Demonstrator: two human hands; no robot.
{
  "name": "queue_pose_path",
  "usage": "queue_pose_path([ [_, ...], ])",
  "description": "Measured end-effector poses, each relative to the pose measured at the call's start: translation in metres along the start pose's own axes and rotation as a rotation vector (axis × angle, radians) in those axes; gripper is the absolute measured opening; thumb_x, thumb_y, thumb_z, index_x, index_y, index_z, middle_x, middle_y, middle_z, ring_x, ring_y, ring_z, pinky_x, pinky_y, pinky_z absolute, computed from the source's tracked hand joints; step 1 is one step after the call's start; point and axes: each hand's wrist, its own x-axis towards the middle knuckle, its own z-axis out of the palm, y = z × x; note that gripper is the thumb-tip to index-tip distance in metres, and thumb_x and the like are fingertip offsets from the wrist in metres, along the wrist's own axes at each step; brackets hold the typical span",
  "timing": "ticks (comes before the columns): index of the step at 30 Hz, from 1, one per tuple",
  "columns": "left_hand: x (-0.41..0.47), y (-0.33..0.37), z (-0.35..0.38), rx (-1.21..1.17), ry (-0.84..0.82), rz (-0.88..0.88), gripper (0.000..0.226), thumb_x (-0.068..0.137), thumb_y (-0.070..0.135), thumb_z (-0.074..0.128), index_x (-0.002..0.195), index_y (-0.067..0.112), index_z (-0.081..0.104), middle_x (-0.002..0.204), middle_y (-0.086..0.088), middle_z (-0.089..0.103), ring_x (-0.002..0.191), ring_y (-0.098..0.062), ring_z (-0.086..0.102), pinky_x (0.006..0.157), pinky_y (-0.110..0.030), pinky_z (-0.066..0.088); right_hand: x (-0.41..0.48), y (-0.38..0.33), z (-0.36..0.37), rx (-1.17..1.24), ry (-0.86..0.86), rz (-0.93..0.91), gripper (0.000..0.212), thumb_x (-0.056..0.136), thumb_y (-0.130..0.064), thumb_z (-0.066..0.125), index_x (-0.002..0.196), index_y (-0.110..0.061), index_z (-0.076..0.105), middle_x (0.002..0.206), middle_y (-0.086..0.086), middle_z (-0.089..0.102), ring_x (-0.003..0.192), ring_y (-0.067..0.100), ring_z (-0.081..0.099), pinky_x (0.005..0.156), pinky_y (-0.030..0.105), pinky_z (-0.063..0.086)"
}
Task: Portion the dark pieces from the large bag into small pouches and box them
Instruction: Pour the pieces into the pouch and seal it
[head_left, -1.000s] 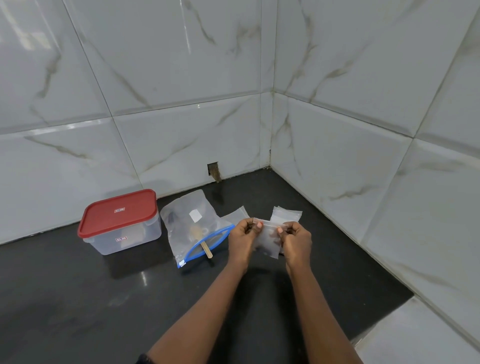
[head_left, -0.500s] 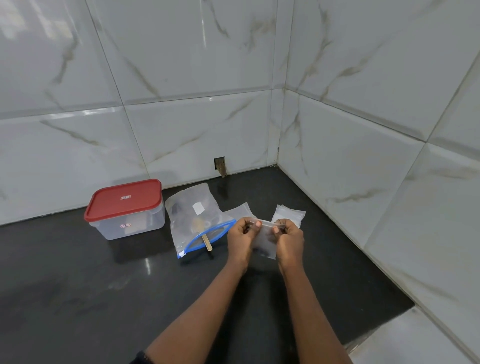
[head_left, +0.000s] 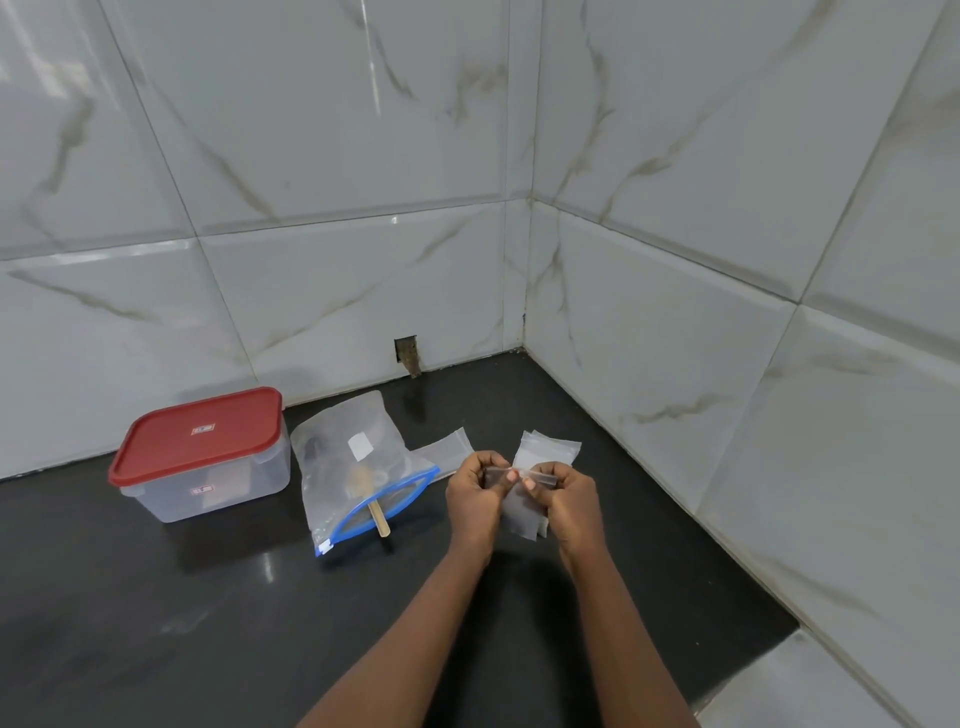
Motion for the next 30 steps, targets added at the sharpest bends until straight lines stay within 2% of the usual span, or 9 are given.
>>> queue_pose_path([
  [4,0.002,0.002,0.006,-0.019,-0.052,0.086,0.035,0.081,-0.005,0.063,0.094,0.027,0.055,0.096,0.000,0.063,0.087,-0.009,0.063,0.071,-0.016,0.053,0.011,-0.001,-0.003,-0.044,0.095,0.006,0.031,0.083,0.008,0.056,0.065,-0.016,0.063,0.080,0.010,0.067,0.077,0.019,0.061,0.062,0.024,0.048],
  [7,0.004,0.002,0.005,-0.092,-0.073,0.055,0.039,0.082,0.002,0.066,0.107,0.029,0.051,0.087,-0.002,0.066,0.081,-0.010,0.065,0.074,-0.023,0.055,0.014,-0.003,0.000,-0.010,0.104,0.012,0.030,0.086,0.008,0.056,0.069,-0.016,0.063,0.080,0.010,0.067,0.072,0.019,0.063,0.063,0.026,0.052],
  [9,0.004,0.002,0.003,-0.160,-0.081,-0.003,0.035,0.082,0.005,0.066,0.110,0.024,0.055,0.083,0.000,0.068,0.080,-0.011,0.066,0.073,-0.025,0.055,0.015,-0.005,0.000,0.012,0.078,0.014,0.026,0.086,0.006,0.057,0.072,-0.015,0.064,0.083,0.011,0.068,0.073,0.020,0.065,0.069,0.031,0.057],
  [12,0.005,0.000,-0.001,-0.112,-0.091,-0.053,0.018,0.081,0.006,0.067,0.095,0.019,0.065,0.088,0.001,0.070,0.087,-0.015,0.067,0.072,-0.024,0.055,0.019,-0.004,0.000,-0.003,0.056,-0.017,0.025,0.084,0.005,0.061,0.071,-0.017,0.064,0.084,0.011,0.068,0.081,0.023,0.065,0.076,0.035,0.057],
  [16,0.005,-0.004,-0.002,-0.061,-0.085,-0.106,0.008,0.081,0.013,0.069,0.087,0.018,0.068,0.087,-0.002,0.071,0.090,-0.020,0.067,0.079,-0.033,0.056,0.018,-0.005,-0.001,-0.024,-0.027,-0.050,0.018,0.083,0.000,0.066,0.072,-0.014,0.063,0.083,0.010,0.066,0.083,0.022,0.063,0.064,0.026,0.054],
  [20,0.007,-0.005,-0.004,-0.046,-0.093,-0.136,0.007,0.083,0.009,0.066,0.085,0.015,0.069,0.087,-0.004,0.072,0.090,-0.021,0.067,0.082,-0.037,0.055,0.017,-0.008,-0.005,-0.050,-0.083,-0.049,0.019,0.084,0.004,0.063,0.073,-0.011,0.063,0.079,0.007,0.064,0.079,0.018,0.061,0.060,0.021,0.050],
  [25,0.014,-0.010,0.004,0.127,-0.021,-0.175,0.008,0.082,0.005,0.065,0.082,0.012,0.070,0.085,-0.005,0.071,0.087,-0.019,0.066,0.085,-0.041,0.055,0.020,-0.004,0.003,-0.169,0.028,-0.040,0.037,0.081,0.012,0.053,0.061,-0.018,0.063,0.075,0.004,0.063,0.073,0.015,0.058,0.059,0.020,0.048],
  [28,0.015,-0.009,0.003,0.062,0.006,-0.190,0.010,0.086,0.009,0.062,0.082,0.013,0.070,0.085,-0.007,0.071,0.087,-0.022,0.067,0.084,-0.043,0.055,0.019,-0.005,0.001,-0.091,0.045,-0.032,0.029,0.080,0.009,0.063,0.065,-0.016,0.066,0.076,0.006,0.067,0.073,0.016,0.062,0.064,0.022,0.052],
  [30,0.017,-0.007,-0.002,0.015,-0.032,-0.168,0.015,0.090,0.012,0.057,0.081,0.015,0.068,0.086,-0.007,0.071,0.088,-0.023,0.067,0.083,-0.043,0.056,0.018,-0.005,-0.003,-0.015,0.017,-0.002,0.027,0.082,0.008,0.062,0.070,-0.015,0.068,0.079,0.009,0.069,0.073,0.018,0.065,0.065,0.024,0.055],
])
